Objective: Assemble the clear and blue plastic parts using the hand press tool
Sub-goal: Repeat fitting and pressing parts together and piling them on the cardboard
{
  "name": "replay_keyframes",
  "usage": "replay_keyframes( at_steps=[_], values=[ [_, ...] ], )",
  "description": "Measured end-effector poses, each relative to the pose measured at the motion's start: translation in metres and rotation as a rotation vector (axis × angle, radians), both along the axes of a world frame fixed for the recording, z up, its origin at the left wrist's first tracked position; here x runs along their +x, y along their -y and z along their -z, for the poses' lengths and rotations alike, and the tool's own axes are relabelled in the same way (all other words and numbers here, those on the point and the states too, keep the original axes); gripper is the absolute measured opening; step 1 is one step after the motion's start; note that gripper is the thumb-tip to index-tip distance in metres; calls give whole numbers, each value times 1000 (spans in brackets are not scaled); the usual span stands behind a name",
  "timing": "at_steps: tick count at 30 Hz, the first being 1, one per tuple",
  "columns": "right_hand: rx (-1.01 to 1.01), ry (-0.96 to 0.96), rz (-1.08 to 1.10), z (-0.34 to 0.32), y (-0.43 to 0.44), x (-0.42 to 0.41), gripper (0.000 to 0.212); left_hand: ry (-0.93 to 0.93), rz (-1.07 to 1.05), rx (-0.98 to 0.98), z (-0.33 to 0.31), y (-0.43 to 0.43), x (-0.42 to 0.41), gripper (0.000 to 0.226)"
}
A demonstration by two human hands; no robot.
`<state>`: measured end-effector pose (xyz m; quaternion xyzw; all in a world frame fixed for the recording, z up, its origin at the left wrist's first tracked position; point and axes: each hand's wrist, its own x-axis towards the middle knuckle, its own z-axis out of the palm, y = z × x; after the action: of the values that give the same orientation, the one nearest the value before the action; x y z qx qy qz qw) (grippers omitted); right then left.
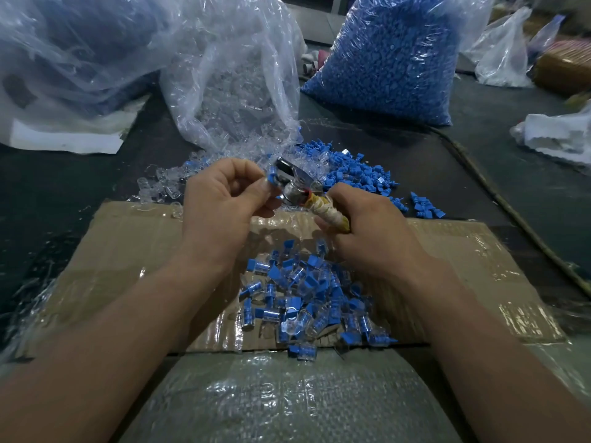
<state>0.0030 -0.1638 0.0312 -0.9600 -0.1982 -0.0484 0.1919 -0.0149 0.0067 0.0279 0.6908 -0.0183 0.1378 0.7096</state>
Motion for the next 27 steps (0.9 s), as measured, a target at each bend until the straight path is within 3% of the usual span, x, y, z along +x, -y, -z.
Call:
replay_keyframes(
  at_steps=[14, 18, 27],
  values=[
    [-40, 39, 25, 3, 21, 11, 35, -14, -11, -82, 0, -7, 4, 18],
    [-20, 0, 59, -3, 30, 12, 32, -4, 139, 7, -4, -5, -4, 3],
    [-74, -139, 56, -8, 32, 12, 49, -126, 532, 162, -7, -2, -10, 17]
  ],
)
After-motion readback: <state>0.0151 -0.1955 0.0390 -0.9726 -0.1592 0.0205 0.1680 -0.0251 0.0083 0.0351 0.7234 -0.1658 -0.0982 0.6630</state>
